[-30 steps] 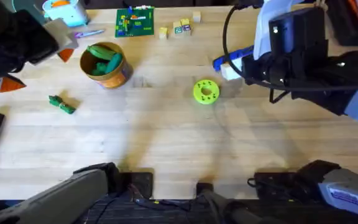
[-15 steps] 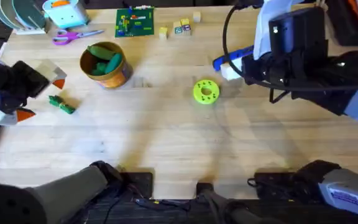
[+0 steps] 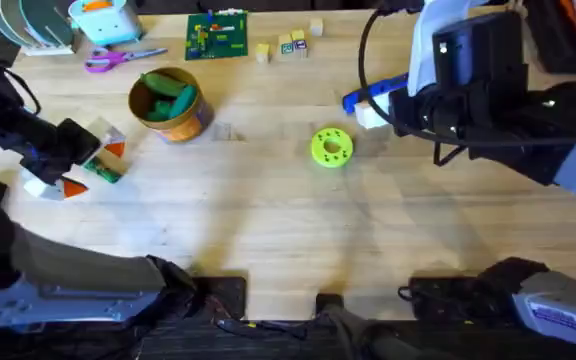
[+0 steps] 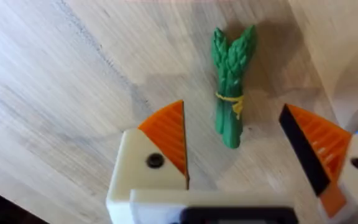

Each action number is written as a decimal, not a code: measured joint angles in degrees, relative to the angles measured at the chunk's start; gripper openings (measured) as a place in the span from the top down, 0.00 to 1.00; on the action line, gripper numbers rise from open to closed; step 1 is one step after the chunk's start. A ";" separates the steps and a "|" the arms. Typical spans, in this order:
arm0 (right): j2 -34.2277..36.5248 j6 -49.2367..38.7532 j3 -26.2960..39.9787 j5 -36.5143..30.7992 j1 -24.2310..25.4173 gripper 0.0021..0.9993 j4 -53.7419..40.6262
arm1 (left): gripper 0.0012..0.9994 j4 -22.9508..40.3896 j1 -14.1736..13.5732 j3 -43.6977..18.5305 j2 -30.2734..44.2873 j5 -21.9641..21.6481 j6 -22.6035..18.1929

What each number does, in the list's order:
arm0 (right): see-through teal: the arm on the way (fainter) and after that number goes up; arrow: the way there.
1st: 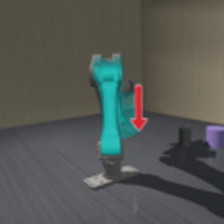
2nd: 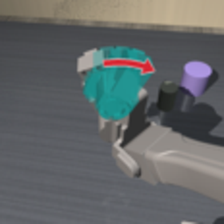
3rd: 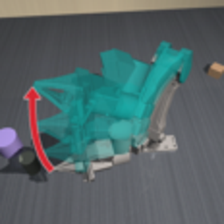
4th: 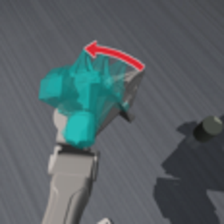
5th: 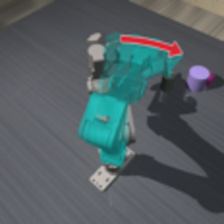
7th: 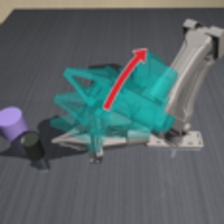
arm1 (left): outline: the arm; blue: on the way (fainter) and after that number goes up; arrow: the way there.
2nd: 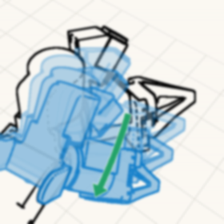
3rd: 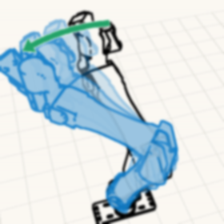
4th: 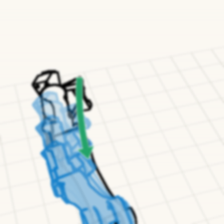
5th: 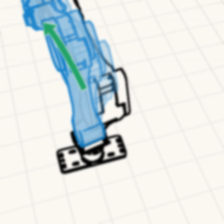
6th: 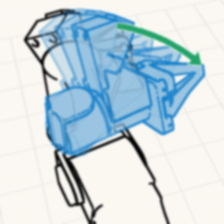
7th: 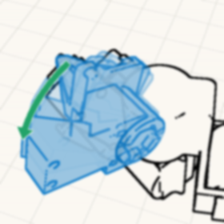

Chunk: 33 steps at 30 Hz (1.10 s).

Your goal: Pick up the gripper from the table and insert it into the empty holder that is missing its gripper. Then pick up a screw, insert it into the mounting hole, and use the screwdriver to tighten it. Finally, clean up the table by picking up the vegetable and placing it into the bucket.

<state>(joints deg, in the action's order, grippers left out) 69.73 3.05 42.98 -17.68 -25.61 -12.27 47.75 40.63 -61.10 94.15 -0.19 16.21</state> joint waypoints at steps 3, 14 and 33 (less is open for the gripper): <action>0.00 0.00 0.00 0.01 0.00 0.01 0.01 | 0.28 -0.68 0.15 0.00 2.81 0.35 -0.07; 0.00 0.00 0.00 0.01 0.00 0.01 0.01 | 0.98 -2.36 0.23 0.02 3.61 0.48 -1.41; 0.00 0.00 0.00 0.01 0.00 0.01 0.01 | 0.98 9.10 -13.38 -11.17 -11.46 4.42 -2.24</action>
<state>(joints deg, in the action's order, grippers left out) 69.73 3.05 42.98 -17.67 -25.61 -12.25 56.85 27.25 -72.27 82.69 4.24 13.97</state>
